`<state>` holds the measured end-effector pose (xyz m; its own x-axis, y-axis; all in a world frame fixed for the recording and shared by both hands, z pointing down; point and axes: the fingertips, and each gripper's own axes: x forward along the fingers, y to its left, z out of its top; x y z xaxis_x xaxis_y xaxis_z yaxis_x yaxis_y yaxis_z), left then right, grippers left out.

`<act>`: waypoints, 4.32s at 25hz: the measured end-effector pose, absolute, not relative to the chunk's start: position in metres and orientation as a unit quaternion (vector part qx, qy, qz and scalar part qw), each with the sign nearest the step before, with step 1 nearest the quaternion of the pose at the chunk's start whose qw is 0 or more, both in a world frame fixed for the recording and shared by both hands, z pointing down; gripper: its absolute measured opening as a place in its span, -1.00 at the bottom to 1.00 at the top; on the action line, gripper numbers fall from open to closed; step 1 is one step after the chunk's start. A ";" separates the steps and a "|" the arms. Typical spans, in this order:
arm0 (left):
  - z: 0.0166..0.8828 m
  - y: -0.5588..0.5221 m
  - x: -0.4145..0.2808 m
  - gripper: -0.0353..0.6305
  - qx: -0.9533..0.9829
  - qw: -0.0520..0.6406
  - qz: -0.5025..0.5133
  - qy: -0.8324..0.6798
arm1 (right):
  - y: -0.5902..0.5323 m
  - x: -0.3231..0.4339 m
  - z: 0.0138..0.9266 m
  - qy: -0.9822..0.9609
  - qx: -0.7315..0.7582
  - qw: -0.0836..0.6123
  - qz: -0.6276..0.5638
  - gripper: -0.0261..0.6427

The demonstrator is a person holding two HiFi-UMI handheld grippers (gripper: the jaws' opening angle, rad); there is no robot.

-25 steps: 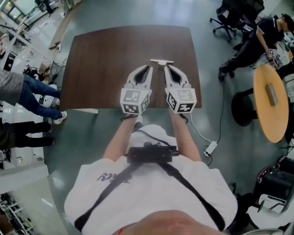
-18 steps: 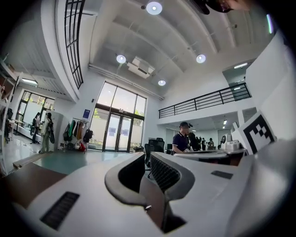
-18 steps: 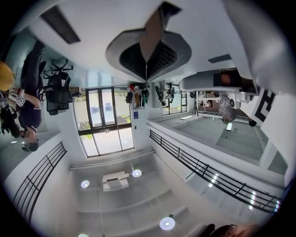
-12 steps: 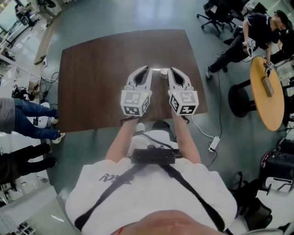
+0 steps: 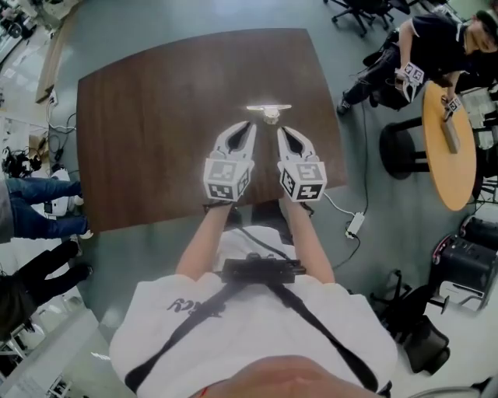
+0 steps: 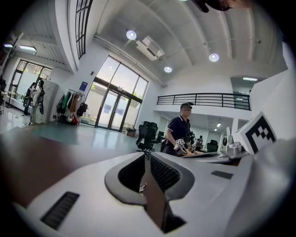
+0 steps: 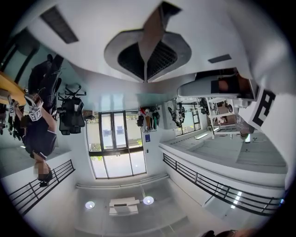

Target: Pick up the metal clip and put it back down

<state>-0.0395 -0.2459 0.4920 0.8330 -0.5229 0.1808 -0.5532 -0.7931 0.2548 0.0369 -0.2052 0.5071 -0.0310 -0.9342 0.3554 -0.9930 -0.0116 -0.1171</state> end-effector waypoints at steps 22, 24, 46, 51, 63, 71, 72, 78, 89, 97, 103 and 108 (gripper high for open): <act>0.624 -0.318 0.023 -0.76 0.907 0.224 0.169 -0.315 | -0.284 0.119 0.703 -0.651 0.652 0.194 0.337 -0.40; 0.632 -0.324 0.032 -0.76 0.905 0.226 0.174 -0.315 | -0.295 0.128 0.714 -0.647 0.654 0.196 0.341 -0.03; 0.665 -0.341 0.010 -0.76 0.890 0.237 0.201 -0.334 | -0.327 0.132 0.788 -0.586 0.686 0.220 0.371 0.02; 0.662 -0.330 0.008 -0.76 0.891 0.236 0.196 -0.334 | -0.316 0.141 0.793 -0.590 0.692 0.217 0.355 0.00; 0.618 -0.312 -0.013 -0.76 0.909 0.211 0.154 -0.324 | -0.280 0.133 0.731 -0.604 0.718 0.163 0.304 -0.03; 0.559 -0.324 -0.030 -0.76 0.923 0.168 0.103 -0.330 | -0.296 0.102 0.611 -0.650 0.726 0.101 0.200 -0.03; 0.549 -0.326 -0.034 -0.76 0.925 0.159 0.097 -0.331 | -0.300 0.096 0.592 -0.655 0.727 0.090 0.184 -0.03; 0.487 -0.329 -0.068 -0.76 0.929 0.119 0.058 -0.344 | -0.298 0.068 0.485 -0.669 0.736 0.028 0.102 -0.03; 0.382 -0.320 -0.099 -0.76 0.934 0.026 -0.017 -0.355 | -0.275 0.039 0.362 -0.666 0.745 -0.043 -0.018 -0.03; 0.352 -0.313 -0.107 -0.76 0.934 0.016 -0.041 -0.354 | -0.268 0.026 0.340 -0.669 0.740 -0.054 -0.033 -0.03; 0.349 -0.308 -0.102 -0.86 0.937 0.010 -0.038 -0.347 | -0.257 0.036 0.337 -0.660 0.748 -0.057 -0.038 -0.03; 0.352 -0.304 -0.085 -0.86 0.941 0.036 -0.051 -0.332 | -0.248 0.055 0.340 -0.646 0.761 -0.054 -0.033 -0.03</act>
<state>-0.0854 -0.3036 0.3523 0.7740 -0.6290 -0.0719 -0.6216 -0.7766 0.1022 0.0547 -0.2477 0.3403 0.1630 -0.9793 -0.1200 -0.9864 -0.1595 -0.0388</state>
